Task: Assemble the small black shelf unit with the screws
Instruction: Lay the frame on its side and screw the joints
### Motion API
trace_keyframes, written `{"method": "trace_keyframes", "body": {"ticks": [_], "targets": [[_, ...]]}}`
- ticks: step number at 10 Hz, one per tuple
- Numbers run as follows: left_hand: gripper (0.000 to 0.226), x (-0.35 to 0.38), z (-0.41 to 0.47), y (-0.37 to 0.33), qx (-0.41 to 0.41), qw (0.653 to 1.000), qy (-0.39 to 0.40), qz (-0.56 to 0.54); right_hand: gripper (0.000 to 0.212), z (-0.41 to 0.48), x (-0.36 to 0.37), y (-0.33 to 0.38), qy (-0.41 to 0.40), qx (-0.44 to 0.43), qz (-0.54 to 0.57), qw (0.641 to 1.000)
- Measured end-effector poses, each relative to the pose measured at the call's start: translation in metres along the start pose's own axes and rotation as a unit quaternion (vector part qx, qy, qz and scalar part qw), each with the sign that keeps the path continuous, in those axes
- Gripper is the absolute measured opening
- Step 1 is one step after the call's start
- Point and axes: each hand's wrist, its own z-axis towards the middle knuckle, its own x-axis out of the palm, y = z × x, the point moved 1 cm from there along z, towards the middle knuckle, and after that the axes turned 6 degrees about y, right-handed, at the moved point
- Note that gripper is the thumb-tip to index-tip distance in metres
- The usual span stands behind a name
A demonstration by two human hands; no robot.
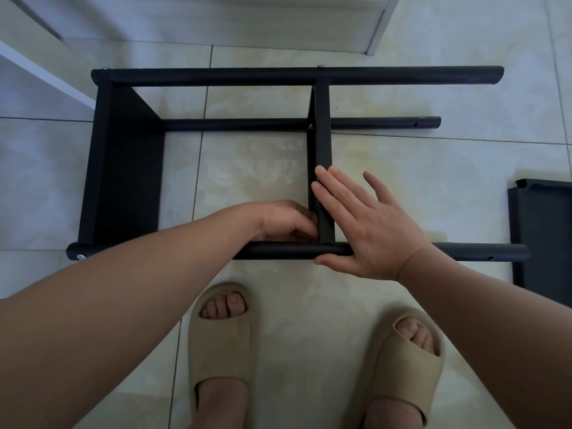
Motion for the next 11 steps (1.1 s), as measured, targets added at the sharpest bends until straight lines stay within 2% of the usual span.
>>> {"method": "trace_keyframes", "body": {"ticks": [2,4,5,6,7,9,10,11], "targets": [[0.016,0.0014,-0.0014,-0.0018,-0.006,0.999,0.033,-0.038,0.101,-0.0002,0.0004,-0.0005,-0.006,-0.001,0.002,1.0],[0.022,0.0034,-0.0032,-0.0038,-0.008,1.0,0.014,0.025,0.101,-0.0001,-0.0002,-0.0005,-0.004,0.001,0.004,1.0],[0.03,0.0006,-0.003,-0.0016,-0.004,1.0,0.007,0.004,0.101,-0.0001,-0.0002,-0.0004,-0.001,0.001,0.002,1.0],[0.017,0.0017,-0.003,-0.0027,-0.002,0.999,0.008,-0.033,0.101,-0.0002,0.0,-0.0002,-0.003,0.001,0.0,1.0],[0.029,0.0022,-0.0013,-0.0035,0.004,0.998,0.016,-0.064,0.101,-0.0001,0.0,-0.0004,-0.009,0.0,0.002,1.0],[0.013,0.0028,-0.0019,-0.0035,-0.004,1.0,0.004,0.027,0.101,0.0003,0.0006,-0.0008,-0.006,0.001,0.0,1.0],[0.021,0.0015,-0.0011,-0.0026,0.003,1.0,0.0,0.023,0.101,0.0004,0.0007,-0.0006,-0.006,0.001,0.001,1.0],[0.017,0.0006,0.0006,-0.0017,0.005,1.0,-0.006,0.013,0.101,0.0006,0.0008,0.0,-0.005,0.0,-0.001,1.0]]}}
